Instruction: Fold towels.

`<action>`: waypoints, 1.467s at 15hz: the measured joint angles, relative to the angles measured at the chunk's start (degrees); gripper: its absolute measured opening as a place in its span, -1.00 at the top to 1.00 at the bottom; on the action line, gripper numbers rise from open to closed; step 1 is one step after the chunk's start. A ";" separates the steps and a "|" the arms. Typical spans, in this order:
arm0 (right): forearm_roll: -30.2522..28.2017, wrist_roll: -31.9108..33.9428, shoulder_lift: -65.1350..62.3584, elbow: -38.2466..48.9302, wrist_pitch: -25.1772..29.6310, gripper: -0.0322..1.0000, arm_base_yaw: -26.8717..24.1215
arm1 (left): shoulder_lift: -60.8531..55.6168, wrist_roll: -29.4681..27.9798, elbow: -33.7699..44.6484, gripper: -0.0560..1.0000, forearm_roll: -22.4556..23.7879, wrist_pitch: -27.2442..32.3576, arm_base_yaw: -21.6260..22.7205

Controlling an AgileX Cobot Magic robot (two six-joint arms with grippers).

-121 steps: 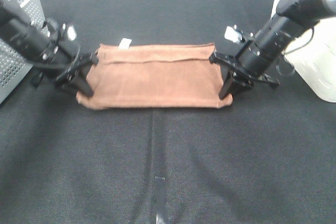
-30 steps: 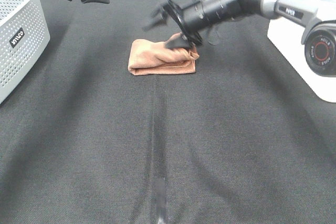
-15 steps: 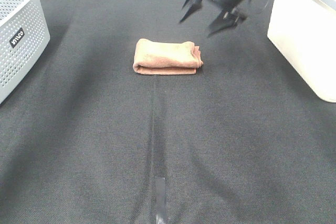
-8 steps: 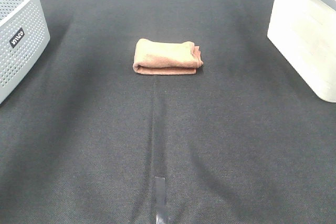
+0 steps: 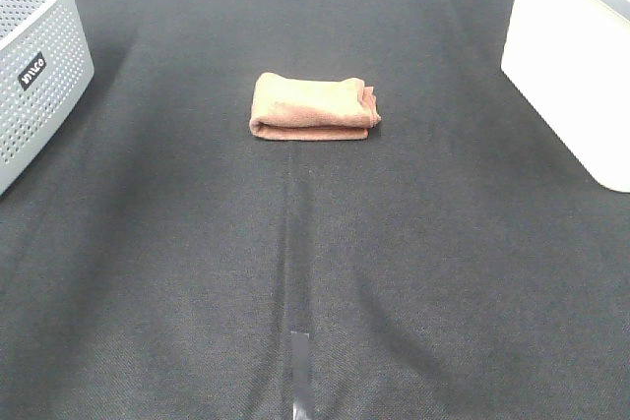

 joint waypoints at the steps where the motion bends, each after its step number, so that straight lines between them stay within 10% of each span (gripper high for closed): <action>1: -0.69 -0.17 -4.58 5.21 0.06 -0.70 0.00 | -5.33 0.00 6.47 -0.32 0.11 0.11 0.00; 12: -4.18 -0.52 -60.45 56.84 -2.58 -0.68 0.00 | -68.18 3.04 55.52 -0.32 0.40 0.29 0.00; 22: -9.57 -0.57 -88.81 64.46 -7.96 -0.68 0.00 | -82.10 16.04 71.22 -0.32 -6.65 -8.02 0.00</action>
